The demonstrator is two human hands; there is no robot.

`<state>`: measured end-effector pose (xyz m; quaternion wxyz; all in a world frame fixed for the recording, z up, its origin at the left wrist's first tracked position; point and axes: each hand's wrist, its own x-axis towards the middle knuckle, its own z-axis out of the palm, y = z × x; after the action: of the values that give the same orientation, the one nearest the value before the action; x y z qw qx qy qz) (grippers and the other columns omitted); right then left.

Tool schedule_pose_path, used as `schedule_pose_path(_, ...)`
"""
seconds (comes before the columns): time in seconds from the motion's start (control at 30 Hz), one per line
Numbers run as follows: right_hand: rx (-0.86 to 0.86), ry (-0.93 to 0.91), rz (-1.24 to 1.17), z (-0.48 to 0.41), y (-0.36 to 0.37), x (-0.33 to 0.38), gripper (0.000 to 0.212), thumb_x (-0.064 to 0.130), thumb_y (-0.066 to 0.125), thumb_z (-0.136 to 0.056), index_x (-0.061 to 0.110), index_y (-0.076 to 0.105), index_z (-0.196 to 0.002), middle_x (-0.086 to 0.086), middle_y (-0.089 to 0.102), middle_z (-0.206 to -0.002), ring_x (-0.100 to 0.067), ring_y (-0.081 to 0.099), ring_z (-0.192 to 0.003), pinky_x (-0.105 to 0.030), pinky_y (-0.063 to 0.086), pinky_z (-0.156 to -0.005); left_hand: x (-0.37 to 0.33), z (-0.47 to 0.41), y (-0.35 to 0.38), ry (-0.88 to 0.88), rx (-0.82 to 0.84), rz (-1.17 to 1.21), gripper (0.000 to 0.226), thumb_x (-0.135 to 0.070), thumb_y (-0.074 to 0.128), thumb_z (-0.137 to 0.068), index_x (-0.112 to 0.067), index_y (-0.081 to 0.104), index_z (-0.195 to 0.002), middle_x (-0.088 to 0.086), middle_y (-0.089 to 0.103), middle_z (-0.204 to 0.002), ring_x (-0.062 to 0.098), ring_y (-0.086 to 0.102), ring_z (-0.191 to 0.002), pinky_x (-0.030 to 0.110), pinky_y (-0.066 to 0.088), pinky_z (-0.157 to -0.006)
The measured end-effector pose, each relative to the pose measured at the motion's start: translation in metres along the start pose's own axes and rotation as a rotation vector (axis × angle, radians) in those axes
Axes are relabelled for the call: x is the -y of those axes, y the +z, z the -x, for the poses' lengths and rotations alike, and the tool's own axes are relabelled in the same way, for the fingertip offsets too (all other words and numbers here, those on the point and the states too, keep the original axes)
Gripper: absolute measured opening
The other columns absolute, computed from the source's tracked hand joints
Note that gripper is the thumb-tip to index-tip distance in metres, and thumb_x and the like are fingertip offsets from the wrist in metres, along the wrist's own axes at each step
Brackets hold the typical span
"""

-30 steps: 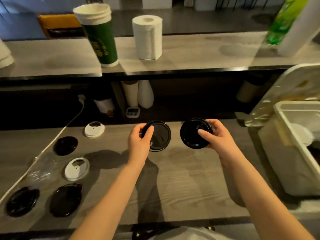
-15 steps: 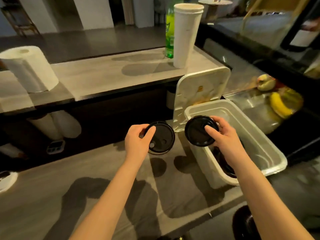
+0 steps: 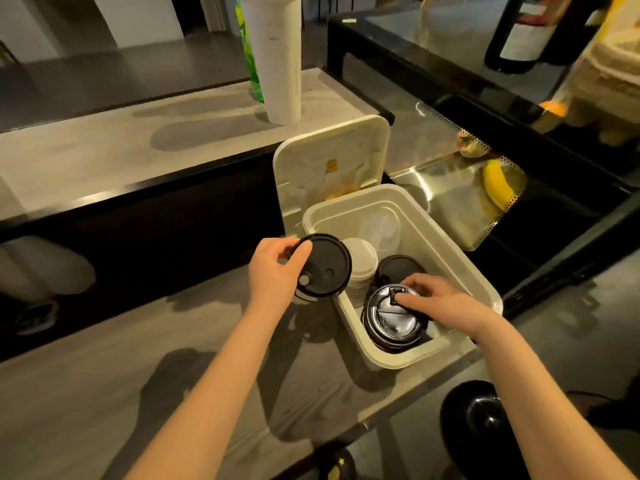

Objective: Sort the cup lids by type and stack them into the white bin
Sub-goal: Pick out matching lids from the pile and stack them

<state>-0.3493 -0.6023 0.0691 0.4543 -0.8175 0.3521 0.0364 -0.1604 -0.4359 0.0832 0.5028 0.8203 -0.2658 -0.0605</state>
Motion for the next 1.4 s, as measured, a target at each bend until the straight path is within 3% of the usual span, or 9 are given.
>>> schedule_pose_path(0.1,-0.065,0.0,0.244,-0.005,0.01,-0.006,0.025,0.042,0.064,-0.085,0.028,0.062,-0.106,0.008,0.046,-0.084,-0.014,0.05,-0.081,-0.032,0.043,-0.08,-0.001,0.001,0.007,0.003,0.002,-0.011,0.024,-0.027,0.06,-0.089,-0.01,0.068,-0.104,-0.002,0.055,-0.101,0.009,0.051,-0.092,0.013,0.038,-0.072)
schedule_pose_path(0.27,-0.203,-0.1,0.249,-0.01,0.014,-0.002,0.043,0.046,0.065,-0.082,0.028,0.057,-0.121,0.012,0.044,-0.088,-0.013,0.05,-0.085,-0.032,0.046,-0.082,-0.005,0.001,0.018,0.004,0.03,-0.029,0.024,-0.029,0.061,-0.089,-0.011,0.069,-0.102,-0.004,0.053,-0.096,0.008,0.05,-0.087,0.015,0.038,-0.071)
schedule_pose_path(0.4,-0.335,-0.184,-0.081,-0.01,0.0,0.015,0.036,0.032,0.062,-0.088,0.026,0.058,-0.122,0.004,0.057,-0.098,-0.014,0.055,-0.088,-0.026,0.046,-0.078,-0.013,-0.005,0.029,0.008,0.023,-0.012,0.022,-0.031,0.062,-0.088,-0.013,0.07,-0.098,-0.009,0.05,-0.088,0.015,0.053,-0.092,0.028,0.043,-0.08)
schedule_pose_path(0.5,-0.211,-0.227,-0.406,-0.016,-0.011,0.034,0.031,0.03,0.057,-0.092,0.038,0.054,-0.121,0.004,0.058,-0.108,-0.014,0.061,-0.098,-0.029,0.051,-0.084,-0.027,-0.011,0.042,0.054,0.035,0.01,0.02,-0.032,0.062,-0.087,-0.015,0.07,-0.094,-0.011,0.049,-0.085,0.019,0.053,-0.097,0.033,0.043,-0.086)
schedule_pose_path(0.6,-0.176,-0.29,-0.453,-0.023,-0.017,0.049,0.027,0.015,0.058,-0.092,0.032,0.056,-0.113,-0.011,0.058,-0.105,-0.018,0.061,-0.084,-0.025,0.052,-0.068,-0.041,-0.013,0.058,0.109,0.064,0.056,0.019,-0.03,0.064,-0.087,-0.014,0.071,-0.095,-0.007,0.052,-0.089,0.016,0.053,-0.097,0.027,0.04,-0.084)
schedule_pose_path(0.77,-0.226,-0.259,-0.304,-0.037,-0.036,0.045,0.028,0.017,0.064,-0.088,0.031,0.06,-0.111,-0.005,0.063,-0.104,-0.021,0.064,-0.088,-0.032,0.056,-0.07,-0.035,-0.023,0.07,0.195,0.143,-0.037,0.025,-0.028,0.062,-0.088,-0.01,0.069,-0.103,0.001,0.06,-0.104,0.018,0.053,-0.107,0.029,0.039,-0.093)
schedule_pose_path(0.93,-0.372,-0.14,-0.137,-0.063,-0.056,0.023,0.032,0.015,0.066,-0.086,0.018,0.062,-0.118,-0.009,0.058,-0.104,-0.025,0.057,-0.098,-0.035,0.05,-0.088,-0.006,-0.033,0.074,0.361,0.522,-0.506,0.038,-0.033,0.049,-0.095,-0.015,0.057,-0.127,0.002,0.046,-0.143,0.018,0.035,-0.134,0.031,0.022,-0.109)
schedule_pose_path(1.07,-0.153,-0.046,0.11,-0.077,-0.052,0.008,0.033,0.02,0.065,-0.087,0.017,0.061,-0.12,-0.008,0.058,-0.111,-0.019,0.053,-0.094,-0.025,0.046,-0.068,0.0,-0.033,0.078,0.469,0.647,-0.799,0.037,-0.04,0.037,-0.096,-0.024,0.066,-0.113,-0.008,0.054,-0.132,0.014,0.042,-0.124,0.036,0.02,-0.103)
schedule_pose_path(1.4,-0.204,-0.108,0.61,-0.077,-0.027,-0.002,0.047,0.02,0.06,-0.089,0.016,0.046,-0.134,-0.008,0.049,-0.128,-0.028,0.046,-0.12,-0.034,0.042,-0.094,-0.002,-0.033,0.079,0.49,0.65,-0.863,0.037,-0.034,0.035,-0.096,-0.026,0.068,-0.11,-0.01,0.058,-0.128,0.016,0.048,-0.117,0.036,0.021,-0.099)
